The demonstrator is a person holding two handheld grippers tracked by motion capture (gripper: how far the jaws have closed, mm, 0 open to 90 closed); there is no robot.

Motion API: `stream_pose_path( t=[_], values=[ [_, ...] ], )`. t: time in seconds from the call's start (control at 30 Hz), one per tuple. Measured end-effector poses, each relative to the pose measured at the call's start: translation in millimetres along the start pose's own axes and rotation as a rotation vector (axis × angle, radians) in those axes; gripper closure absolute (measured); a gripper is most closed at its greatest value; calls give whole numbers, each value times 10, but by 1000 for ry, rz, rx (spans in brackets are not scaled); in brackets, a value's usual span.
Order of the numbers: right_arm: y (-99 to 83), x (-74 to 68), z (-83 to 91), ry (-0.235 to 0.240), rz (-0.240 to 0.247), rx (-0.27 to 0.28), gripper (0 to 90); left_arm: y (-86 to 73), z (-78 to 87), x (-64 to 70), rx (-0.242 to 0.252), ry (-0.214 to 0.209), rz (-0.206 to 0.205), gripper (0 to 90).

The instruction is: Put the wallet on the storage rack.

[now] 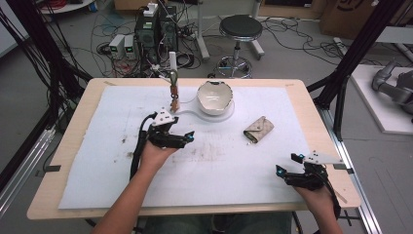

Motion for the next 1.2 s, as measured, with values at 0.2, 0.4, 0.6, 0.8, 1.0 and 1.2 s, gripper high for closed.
stream_pose_path(
  t=[0.2,0.4,0.6,0.8,1.0,1.2],
  values=[
    [-44,42,64,-13,-13,11,196,184,-354,279,-19,-47,-17,169],
    [-72,52,95,-13,-18,12,196,346,-734,554,-44,-74,-35,168],
    [-72,54,91,-12,-12,11,196,482,-1002,721,-67,-89,-53,168],
    [-76,61,93,-11,-14,10,196,621,-1189,843,-95,-102,-88,167],
    [-84,69,92,-13,-10,10,196,719,-1330,927,-109,-115,-96,167],
    [-85,62,97,-11,-17,8,196,788,-1482,1015,-137,-146,-98,163]
  ],
)
Point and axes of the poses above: each handheld gripper's, and its own axes: z roughly backward along the jaws, y roughly out of its top, x roughly to its right, the point moved 5 cm from there along -z, roughly forward along the jaws, and after that the axes turned 6 degrees about -x, right-handed, at the moved point
